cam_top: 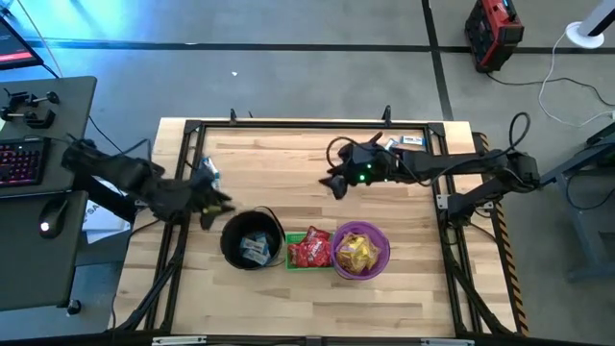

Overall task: Sort candy by brand, put in halloween buckets
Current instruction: Put the white chocolate into the black bucket

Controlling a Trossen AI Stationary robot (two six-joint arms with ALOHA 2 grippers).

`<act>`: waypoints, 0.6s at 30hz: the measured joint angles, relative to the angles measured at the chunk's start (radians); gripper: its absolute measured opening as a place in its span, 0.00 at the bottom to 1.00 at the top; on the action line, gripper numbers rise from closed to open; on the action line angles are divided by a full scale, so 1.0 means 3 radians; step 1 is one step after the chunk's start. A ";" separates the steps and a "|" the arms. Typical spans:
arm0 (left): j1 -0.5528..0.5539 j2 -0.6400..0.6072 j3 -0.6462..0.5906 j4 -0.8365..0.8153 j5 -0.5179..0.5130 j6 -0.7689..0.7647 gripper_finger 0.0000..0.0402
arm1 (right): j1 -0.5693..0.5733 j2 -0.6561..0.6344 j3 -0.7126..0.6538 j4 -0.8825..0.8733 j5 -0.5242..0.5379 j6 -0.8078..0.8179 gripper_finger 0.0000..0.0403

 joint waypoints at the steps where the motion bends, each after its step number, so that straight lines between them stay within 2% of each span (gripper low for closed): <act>1: 0.0058 -0.0053 -0.0003 -0.0090 -0.0099 0.0001 0.46 | -0.0028 -0.0002 0.0058 -0.0128 0.0125 0.0102 0.62; 3: 0.0212 -0.0156 -0.0077 -0.0122 -0.0182 0.0031 0.46 | -0.0113 -0.0002 0.0134 -0.0425 0.0290 0.0311 0.62; 6: 0.0494 -0.0283 -0.0308 0.0051 -0.0141 0.0125 0.46 | -0.0250 -0.0002 0.0146 -0.0750 0.0307 0.0417 0.62; 12: 0.1139 -0.0396 -0.0923 0.0772 0.0478 0.0444 0.46 | -0.0549 0.0004 -0.0094 -0.1314 0.0247 0.0972 0.62; 15: 0.1505 -0.0400 -0.1022 0.1079 0.0586 0.0535 0.46 | -0.0748 -0.0001 -0.0131 -0.1494 0.0293 0.1185 0.62; 18: 0.1925 -0.0346 -0.1036 0.1369 0.0862 0.0698 0.46 | -0.0978 0.0000 -0.0144 -0.1552 0.0453 0.1253 0.62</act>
